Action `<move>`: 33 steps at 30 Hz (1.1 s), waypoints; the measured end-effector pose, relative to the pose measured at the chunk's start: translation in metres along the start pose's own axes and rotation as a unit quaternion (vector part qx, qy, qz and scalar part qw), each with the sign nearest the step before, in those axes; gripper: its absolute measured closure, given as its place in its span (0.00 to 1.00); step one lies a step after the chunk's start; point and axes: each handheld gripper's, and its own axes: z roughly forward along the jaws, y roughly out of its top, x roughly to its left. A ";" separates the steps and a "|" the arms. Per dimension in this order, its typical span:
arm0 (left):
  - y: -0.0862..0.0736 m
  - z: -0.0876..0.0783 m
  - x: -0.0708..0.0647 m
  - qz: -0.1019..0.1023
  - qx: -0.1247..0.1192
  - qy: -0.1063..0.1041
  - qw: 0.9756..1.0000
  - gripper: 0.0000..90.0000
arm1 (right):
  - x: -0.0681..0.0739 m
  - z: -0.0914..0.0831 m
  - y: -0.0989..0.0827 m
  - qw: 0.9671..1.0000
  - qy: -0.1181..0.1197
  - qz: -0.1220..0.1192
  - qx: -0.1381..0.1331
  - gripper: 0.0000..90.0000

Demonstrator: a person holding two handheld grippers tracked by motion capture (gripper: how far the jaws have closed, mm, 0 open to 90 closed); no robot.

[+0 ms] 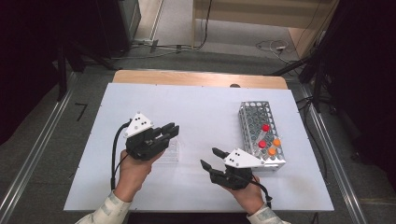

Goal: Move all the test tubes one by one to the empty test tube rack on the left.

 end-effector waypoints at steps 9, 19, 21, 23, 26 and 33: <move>0.000 -0.004 0.006 0.001 0.000 0.010 1.000 0.86 | -0.002 0.000 -0.001 1.000 -0.004 0.000 0.001 0.46; -0.006 -0.010 0.009 0.026 0.013 0.043 0.999 0.86 | -0.004 -0.001 -0.002 1.000 -0.004 0.003 0.002 0.46; -0.007 -0.010 0.009 0.031 0.015 0.045 0.998 0.86 | -0.004 -0.001 -0.002 1.000 -0.004 0.002 0.002 0.46; -0.009 -0.008 0.009 0.034 0.021 0.047 0.998 0.86 | -0.003 -0.001 -0.002 1.000 -0.004 0.002 0.003 0.46; -0.012 -0.004 0.008 0.041 0.029 0.051 0.997 0.86 | -0.003 0.000 -0.003 1.000 -0.004 0.001 0.004 0.46; -0.027 0.007 0.002 0.066 0.061 0.061 0.994 0.85 | -0.003 -0.001 -0.003 1.000 -0.004 0.001 0.004 0.46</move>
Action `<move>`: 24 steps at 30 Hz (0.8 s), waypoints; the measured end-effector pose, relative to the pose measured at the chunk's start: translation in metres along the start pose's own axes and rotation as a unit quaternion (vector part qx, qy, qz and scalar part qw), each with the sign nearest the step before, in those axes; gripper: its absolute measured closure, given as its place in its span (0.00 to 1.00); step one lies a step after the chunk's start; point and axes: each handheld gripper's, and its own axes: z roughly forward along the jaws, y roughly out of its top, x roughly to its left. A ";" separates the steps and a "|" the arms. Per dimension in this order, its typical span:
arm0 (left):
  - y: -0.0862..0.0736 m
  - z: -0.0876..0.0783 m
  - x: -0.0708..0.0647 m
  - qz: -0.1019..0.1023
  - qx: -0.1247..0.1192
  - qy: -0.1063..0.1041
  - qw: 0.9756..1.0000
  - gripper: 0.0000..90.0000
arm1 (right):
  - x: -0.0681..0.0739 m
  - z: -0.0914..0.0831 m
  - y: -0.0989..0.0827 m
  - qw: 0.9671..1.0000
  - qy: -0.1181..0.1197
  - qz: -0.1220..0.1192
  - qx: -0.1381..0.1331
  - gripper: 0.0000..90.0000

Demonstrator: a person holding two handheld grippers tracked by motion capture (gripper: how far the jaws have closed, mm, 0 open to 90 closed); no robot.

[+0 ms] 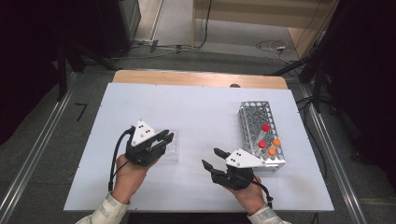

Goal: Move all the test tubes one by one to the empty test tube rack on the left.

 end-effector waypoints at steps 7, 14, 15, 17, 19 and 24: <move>-0.012 0.013 -0.006 0.019 0.024 0.011 0.999 0.85 | 0.001 0.000 0.000 1.000 0.000 -0.002 0.000 0.46; -0.017 0.020 -0.006 0.016 0.038 0.009 0.999 0.85 | 0.001 0.001 -0.001 1.000 0.000 -0.002 0.002 0.46; -0.018 0.021 -0.005 0.017 0.040 0.007 0.999 0.85 | 0.001 0.001 -0.001 1.000 0.000 -0.002 0.002 0.46; -0.019 0.021 -0.004 0.011 0.039 0.005 0.999 0.84 | 0.001 0.001 -0.001 1.000 -0.001 -0.003 0.002 0.46; -0.019 0.021 -0.002 0.003 0.041 -0.005 0.999 0.83 | 0.001 0.000 -0.001 1.000 0.000 -0.002 0.002 0.46; -0.018 0.017 -0.002 -0.012 0.021 -0.027 0.999 0.66 | 0.000 -0.004 0.000 1.000 0.000 -0.001 -0.005 0.46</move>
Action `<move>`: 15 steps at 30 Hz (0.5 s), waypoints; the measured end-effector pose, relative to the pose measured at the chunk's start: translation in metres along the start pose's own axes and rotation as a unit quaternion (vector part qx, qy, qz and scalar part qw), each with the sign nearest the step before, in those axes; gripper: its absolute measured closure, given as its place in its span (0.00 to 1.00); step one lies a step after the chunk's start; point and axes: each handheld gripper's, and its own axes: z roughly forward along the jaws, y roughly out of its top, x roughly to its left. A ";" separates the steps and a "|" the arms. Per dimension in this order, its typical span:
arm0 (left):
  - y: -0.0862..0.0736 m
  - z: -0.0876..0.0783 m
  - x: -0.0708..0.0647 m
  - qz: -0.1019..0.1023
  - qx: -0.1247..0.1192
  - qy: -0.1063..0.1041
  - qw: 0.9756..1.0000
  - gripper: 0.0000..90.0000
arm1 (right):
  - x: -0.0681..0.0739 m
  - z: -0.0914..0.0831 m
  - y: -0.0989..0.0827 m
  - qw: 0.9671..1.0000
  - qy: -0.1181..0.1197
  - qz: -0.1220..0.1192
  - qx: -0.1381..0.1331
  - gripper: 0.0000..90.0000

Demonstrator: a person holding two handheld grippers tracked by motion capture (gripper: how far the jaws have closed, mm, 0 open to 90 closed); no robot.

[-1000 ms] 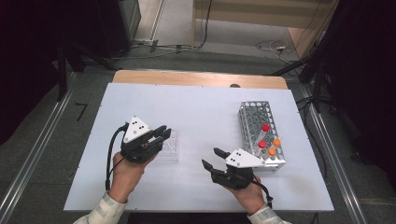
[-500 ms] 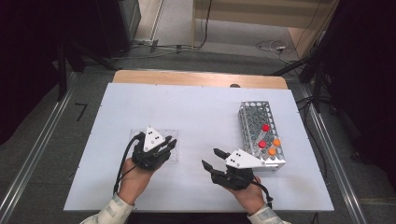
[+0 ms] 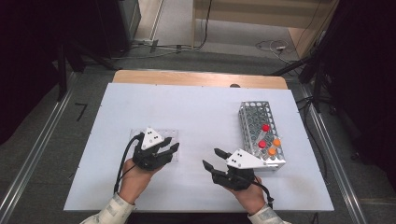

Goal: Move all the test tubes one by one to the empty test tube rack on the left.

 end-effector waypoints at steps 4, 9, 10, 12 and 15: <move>0.001 -0.005 0.000 -0.019 -0.020 -0.002 1.000 0.44 | -0.002 -0.009 0.001 1.000 0.000 0.005 -0.008 0.46; 0.000 -0.009 0.004 -0.036 -0.027 0.009 0.999 0.25 | -0.009 -0.024 -0.002 1.000 -0.008 0.009 -0.014 0.46; -0.001 -0.010 0.005 -0.038 -0.026 0.011 0.999 0.22 | -0.010 -0.028 -0.003 1.000 -0.010 0.010 -0.017 0.46; -0.002 -0.011 0.008 -0.043 -0.029 0.017 0.999 0.20 | -0.014 -0.035 -0.005 1.000 -0.015 0.016 -0.019 0.42; -0.002 -0.014 0.012 -0.049 -0.038 0.020 0.998 0.20 | -0.019 -0.046 -0.006 0.999 -0.024 0.026 -0.021 0.30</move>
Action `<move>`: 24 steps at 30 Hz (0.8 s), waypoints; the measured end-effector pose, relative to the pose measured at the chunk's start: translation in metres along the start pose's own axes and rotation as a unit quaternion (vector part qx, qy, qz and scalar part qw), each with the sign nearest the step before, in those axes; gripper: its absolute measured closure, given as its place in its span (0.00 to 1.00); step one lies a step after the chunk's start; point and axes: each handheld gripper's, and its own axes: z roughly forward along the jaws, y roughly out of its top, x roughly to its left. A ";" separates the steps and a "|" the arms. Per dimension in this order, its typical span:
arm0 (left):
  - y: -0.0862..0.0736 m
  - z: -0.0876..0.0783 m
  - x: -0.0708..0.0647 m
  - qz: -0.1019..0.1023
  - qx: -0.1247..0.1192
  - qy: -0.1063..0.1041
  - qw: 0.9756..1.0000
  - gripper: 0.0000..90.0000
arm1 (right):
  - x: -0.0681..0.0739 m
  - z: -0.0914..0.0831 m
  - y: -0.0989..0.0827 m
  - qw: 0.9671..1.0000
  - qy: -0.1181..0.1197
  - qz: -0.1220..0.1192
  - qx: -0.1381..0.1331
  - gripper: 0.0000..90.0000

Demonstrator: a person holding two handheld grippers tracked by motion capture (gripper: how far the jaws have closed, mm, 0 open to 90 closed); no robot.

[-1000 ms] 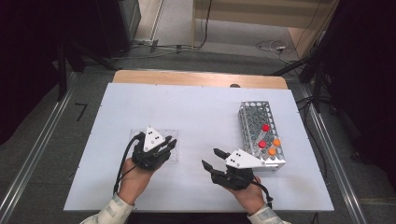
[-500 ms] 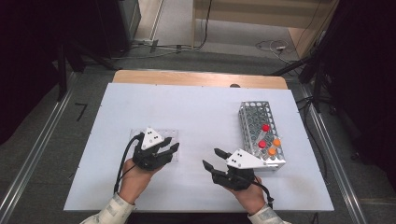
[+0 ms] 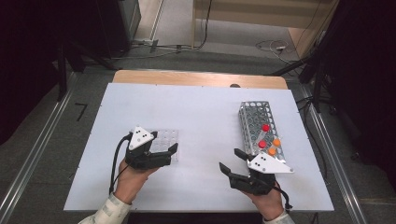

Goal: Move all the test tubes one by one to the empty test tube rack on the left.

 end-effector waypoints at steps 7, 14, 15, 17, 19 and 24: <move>0.000 -0.003 0.008 -0.008 -0.007 0.020 1.000 0.19 | -0.013 -0.022 -0.004 1.000 -0.028 0.010 -0.010 0.26; 0.000 -0.006 0.017 -0.023 -0.012 0.040 0.999 0.17 | -0.027 -0.043 -0.009 0.998 -0.056 0.021 -0.018 0.24; 0.000 -0.007 0.018 -0.023 -0.012 0.043 0.999 0.17 | -0.029 -0.046 -0.010 0.998 -0.059 0.025 -0.019 0.24; 0.000 -0.007 0.020 -0.026 -0.015 0.047 0.998 0.17 | -0.034 -0.052 -0.012 0.997 -0.066 0.032 -0.023 0.24; 0.000 -0.008 0.021 -0.028 -0.017 0.051 0.998 0.17 | -0.038 -0.056 -0.013 0.996 -0.073 0.038 -0.025 0.24; 0.000 -0.009 0.021 -0.028 -0.020 0.053 0.998 0.17 | -0.050 -0.063 -0.017 0.994 -0.094 0.047 -0.023 0.24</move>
